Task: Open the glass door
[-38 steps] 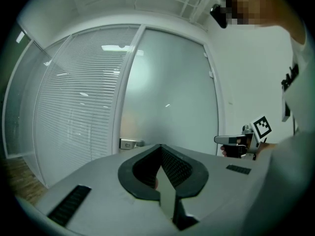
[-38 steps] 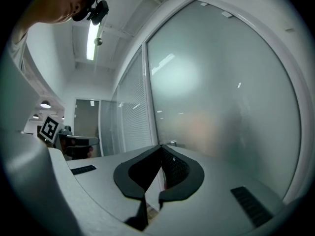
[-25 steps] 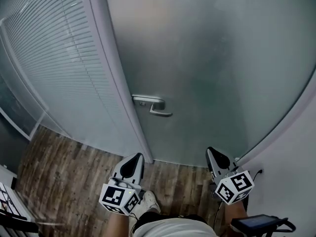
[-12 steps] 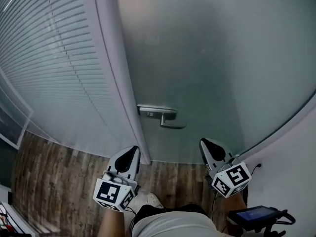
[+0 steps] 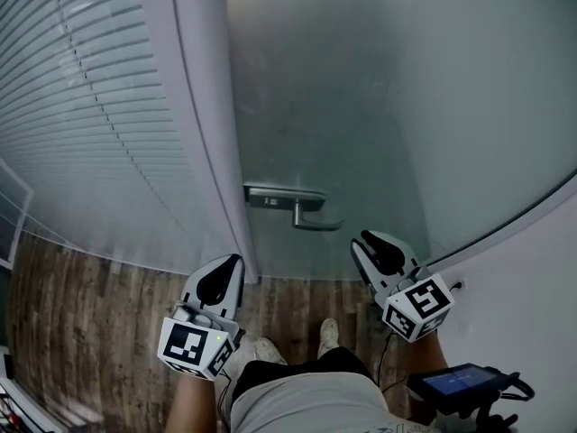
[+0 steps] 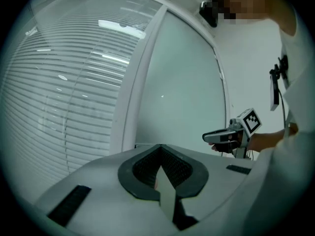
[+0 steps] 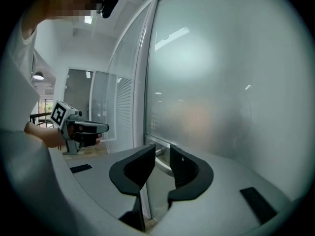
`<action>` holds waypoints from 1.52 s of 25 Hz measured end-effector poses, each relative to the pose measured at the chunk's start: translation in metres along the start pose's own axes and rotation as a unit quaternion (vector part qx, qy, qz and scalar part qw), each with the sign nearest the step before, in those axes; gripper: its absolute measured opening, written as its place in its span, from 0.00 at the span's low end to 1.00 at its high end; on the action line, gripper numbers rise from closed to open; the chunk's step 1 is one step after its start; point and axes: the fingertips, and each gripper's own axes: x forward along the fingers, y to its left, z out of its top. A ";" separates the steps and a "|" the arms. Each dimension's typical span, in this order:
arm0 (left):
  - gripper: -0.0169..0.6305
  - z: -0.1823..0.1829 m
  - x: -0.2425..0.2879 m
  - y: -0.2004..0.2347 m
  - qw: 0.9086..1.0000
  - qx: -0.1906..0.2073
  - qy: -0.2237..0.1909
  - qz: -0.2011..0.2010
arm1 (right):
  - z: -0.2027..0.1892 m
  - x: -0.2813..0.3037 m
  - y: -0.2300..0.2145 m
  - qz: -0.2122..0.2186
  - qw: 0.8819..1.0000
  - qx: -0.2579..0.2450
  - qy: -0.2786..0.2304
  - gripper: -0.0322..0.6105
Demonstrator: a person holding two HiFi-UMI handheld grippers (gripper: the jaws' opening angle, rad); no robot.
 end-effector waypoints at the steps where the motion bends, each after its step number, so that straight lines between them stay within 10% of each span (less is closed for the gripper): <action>1: 0.03 -0.003 0.006 0.002 1.000 0.000 0.004 0.002 | -0.005 0.008 -0.005 0.007 1.000 -0.001 0.009 0.17; 16: 0.03 -0.008 0.034 -0.013 0.997 0.002 0.043 0.057 | -0.076 0.065 -0.021 0.134 0.949 -0.206 0.196 0.27; 38: 0.03 -0.018 0.029 -0.012 0.997 -0.013 0.042 0.069 | -0.111 0.079 0.002 0.150 0.960 -0.134 0.196 0.24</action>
